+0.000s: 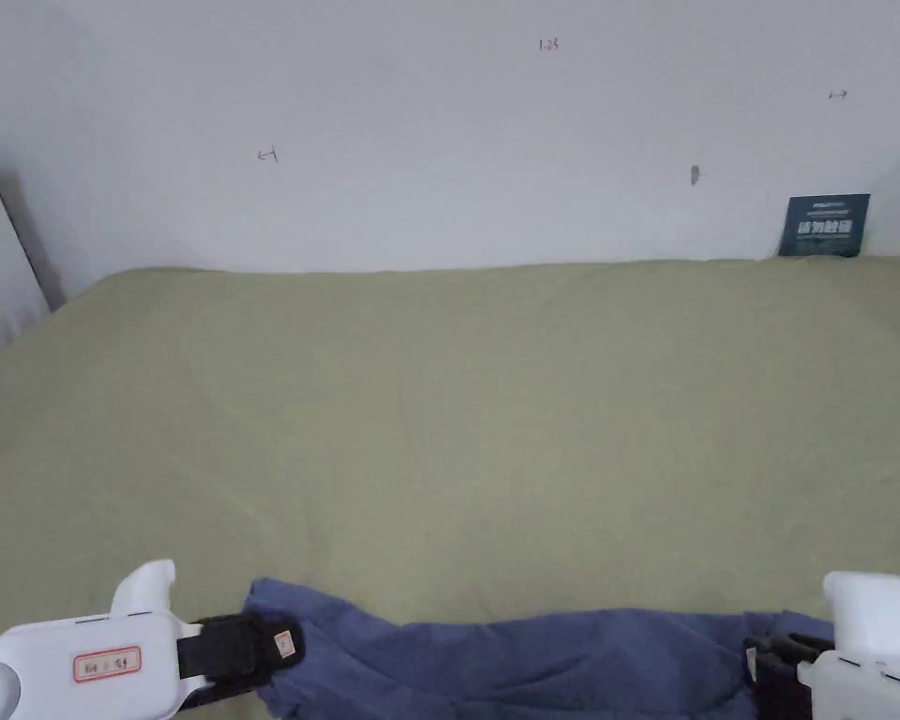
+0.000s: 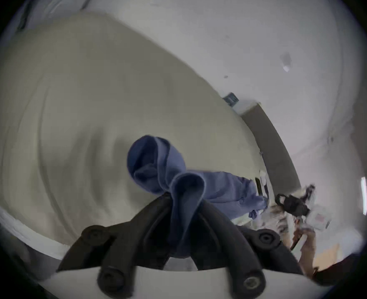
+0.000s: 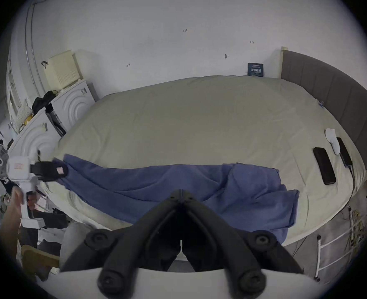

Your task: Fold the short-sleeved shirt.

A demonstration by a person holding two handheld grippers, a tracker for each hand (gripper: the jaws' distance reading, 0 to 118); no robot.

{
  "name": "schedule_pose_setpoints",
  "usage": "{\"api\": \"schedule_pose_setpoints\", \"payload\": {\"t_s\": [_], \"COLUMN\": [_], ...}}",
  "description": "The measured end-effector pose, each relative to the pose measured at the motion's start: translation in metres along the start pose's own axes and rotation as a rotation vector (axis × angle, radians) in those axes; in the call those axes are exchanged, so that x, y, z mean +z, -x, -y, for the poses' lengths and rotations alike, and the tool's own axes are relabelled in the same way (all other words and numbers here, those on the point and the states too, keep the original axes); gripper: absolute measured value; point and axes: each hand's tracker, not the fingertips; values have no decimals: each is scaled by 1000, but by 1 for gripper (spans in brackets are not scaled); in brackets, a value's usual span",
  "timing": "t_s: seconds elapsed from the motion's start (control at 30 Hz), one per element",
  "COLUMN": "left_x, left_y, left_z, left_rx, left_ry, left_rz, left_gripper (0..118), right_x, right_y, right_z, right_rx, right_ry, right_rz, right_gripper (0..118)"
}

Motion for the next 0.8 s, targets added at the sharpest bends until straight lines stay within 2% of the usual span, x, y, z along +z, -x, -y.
{"api": "schedule_pose_setpoints", "payload": {"t_s": [0.17, 0.27, 0.3, 0.43, 0.5, 0.53, 0.57, 0.63, 0.67, 0.7, 0.8], "left_x": [-25, -71, -88, -146, -167, -178, -187, -201, -205, -211, -210], "left_y": [-103, -131, -144, -169, -174, -175, -177, -178, -176, -174, -164], "left_z": [-3, 3, 8, 28, 35, 39, 42, 51, 54, 56, 55], "left_rx": [-196, -282, -308, -312, -316, -332, -346, -330, -291, -229, -71], "left_ry": [50, 148, 181, 254, 270, 295, 311, 328, 338, 344, 348], "left_rz": [115, 79, 22, 64, 40, -11, -43, -17, 31, 98, 195], "left_gripper": [6, 6, 6, 6, 7, 11, 21, 65, 82, 90, 90], "right_x": [8, 15, 17, 24, 25, 24, 23, 20, 19, 18, 17], "right_y": [-15, -24, -27, -40, -46, -48, -50, -54, -54, -55, -55], "right_z": [4, 4, 4, 4, 6, 8, 9, 12, 14, 15, 17], "right_rx": [-38, -54, -59, -79, -86, -89, -93, -102, -107, -110, -108], "right_ry": [-15, -41, -47, -62, -57, -57, -52, -37, -32, -26, -7], "right_rz": [9, 20, 25, 45, 59, 63, 68, 72, 72, 75, 70], "right_gripper": [1, 1, 1, 1, 1, 1, 1, 1, 1, 1, 1]}}
